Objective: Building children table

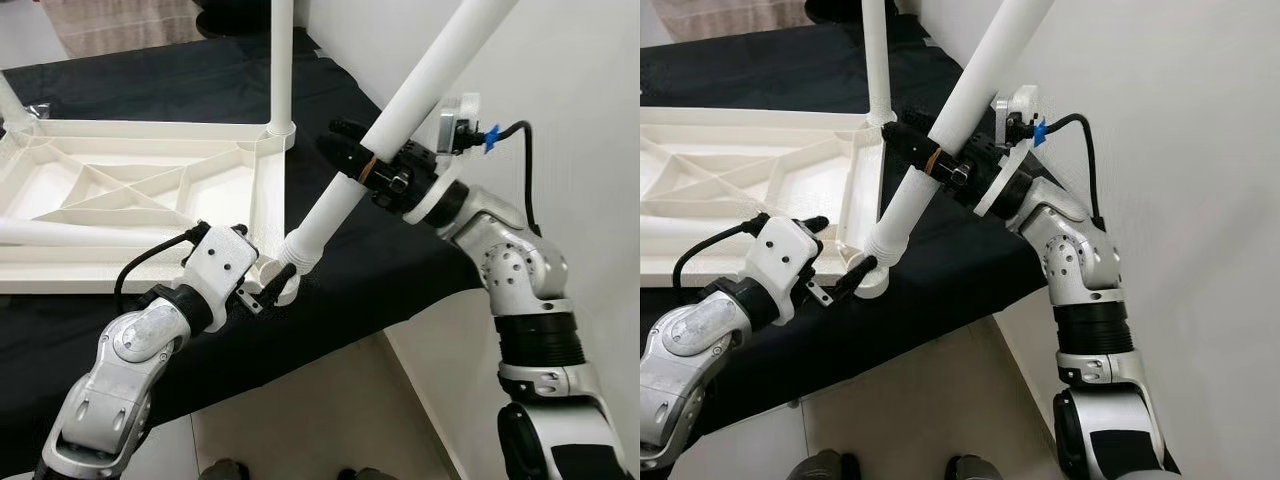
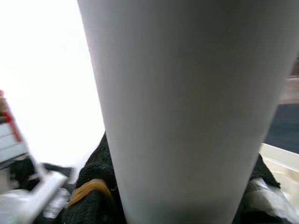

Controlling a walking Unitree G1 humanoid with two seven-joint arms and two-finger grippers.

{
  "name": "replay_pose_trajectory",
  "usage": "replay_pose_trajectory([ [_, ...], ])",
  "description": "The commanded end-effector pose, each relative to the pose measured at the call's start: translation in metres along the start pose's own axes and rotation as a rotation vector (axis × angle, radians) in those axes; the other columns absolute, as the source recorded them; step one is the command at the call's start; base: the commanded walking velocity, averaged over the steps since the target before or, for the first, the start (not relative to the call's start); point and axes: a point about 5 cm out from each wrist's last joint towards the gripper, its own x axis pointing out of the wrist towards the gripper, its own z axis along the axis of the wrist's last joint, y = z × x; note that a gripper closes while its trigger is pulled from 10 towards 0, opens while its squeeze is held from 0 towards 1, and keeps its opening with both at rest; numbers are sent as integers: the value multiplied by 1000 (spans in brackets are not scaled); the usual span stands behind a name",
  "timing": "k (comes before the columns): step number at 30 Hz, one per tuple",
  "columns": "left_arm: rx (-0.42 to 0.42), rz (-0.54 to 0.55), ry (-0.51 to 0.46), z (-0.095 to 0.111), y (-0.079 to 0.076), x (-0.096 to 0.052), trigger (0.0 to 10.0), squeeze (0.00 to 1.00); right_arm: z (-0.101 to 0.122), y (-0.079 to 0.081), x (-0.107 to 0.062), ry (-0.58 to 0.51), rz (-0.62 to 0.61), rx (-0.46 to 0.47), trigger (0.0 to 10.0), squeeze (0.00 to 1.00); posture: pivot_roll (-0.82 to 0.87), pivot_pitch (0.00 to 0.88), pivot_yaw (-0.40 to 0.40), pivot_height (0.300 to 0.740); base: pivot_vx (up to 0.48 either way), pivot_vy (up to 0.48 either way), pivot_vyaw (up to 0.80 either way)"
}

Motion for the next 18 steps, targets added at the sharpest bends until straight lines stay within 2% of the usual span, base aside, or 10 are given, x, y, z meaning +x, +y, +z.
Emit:
replay_pose_trajectory([
  [1, -28, -68, -3, -3, -4, 0, 10000, 0, 6, 7, 2, -25, 55, 1, 0, 0, 53, 81, -51, 740, 0, 0, 0],
  [5, -71, -170, -18, -3, -11, 2, 10000, 0, 7, 14, 7, -31, 113, 25, 0, 0, 50, 81, -47, 740, 0, 0, 0],
  [18, -2, -177, -11, -5, -2, 10, 10000, 0, 0, 32, 15, -10, 216, 73, 0, 0, 53, 92, -51, 740, 0, 0, 0],
])
